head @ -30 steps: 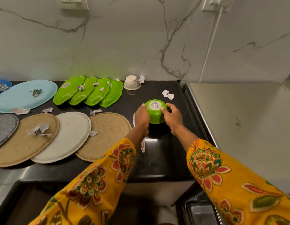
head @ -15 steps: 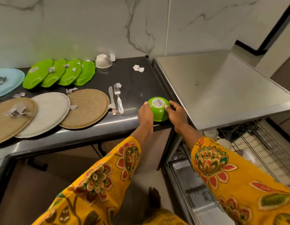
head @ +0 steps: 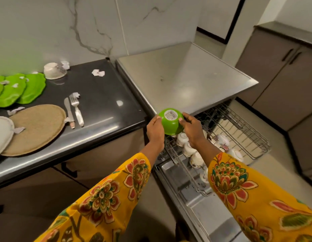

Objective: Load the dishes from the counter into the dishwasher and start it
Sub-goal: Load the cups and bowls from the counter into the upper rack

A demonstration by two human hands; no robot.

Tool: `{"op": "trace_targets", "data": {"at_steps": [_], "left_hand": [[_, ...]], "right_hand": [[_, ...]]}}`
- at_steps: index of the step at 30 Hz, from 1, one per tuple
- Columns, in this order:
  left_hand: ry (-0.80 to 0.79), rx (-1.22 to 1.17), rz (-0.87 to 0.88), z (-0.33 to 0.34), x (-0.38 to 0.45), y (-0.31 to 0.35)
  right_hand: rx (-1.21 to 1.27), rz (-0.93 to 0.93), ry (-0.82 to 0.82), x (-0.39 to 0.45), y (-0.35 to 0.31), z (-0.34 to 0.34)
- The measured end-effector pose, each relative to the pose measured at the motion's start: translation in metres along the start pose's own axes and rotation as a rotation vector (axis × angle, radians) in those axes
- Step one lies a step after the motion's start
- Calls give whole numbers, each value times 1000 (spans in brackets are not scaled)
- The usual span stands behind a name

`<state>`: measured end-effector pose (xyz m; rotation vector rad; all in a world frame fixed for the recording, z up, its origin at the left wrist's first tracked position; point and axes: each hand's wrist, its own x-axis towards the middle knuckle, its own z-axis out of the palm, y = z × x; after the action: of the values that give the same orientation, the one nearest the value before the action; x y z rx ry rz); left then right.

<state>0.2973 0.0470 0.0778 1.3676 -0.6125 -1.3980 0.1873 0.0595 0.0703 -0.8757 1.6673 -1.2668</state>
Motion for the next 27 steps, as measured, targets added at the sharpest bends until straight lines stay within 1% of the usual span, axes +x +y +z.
{"op": "trace_targets", "data": {"at_steps": [4, 8, 13, 16, 19, 23, 27], "left_hand": [[-39, 22, 18, 39, -14, -21], [-91, 186, 77, 73, -21, -53], [-132, 279, -18, 113, -22, -88], [-128, 294, -91, 131, -16, -106], [-115, 297, -206, 139, -9, -125], [-83, 354, -327, 132, -4, -150], [-72, 357, -381, 141, 7, -160]], "right_hand": [[98, 42, 68, 11, 12, -46], [200, 117, 111, 23, 25, -93], [166, 189, 139, 43, 49, -141], [111, 222, 121, 55, 65, -160], [77, 282, 92, 64, 89, -170], [79, 391, 34, 69, 122, -172], [128, 456, 42, 81, 140, -174]]}}
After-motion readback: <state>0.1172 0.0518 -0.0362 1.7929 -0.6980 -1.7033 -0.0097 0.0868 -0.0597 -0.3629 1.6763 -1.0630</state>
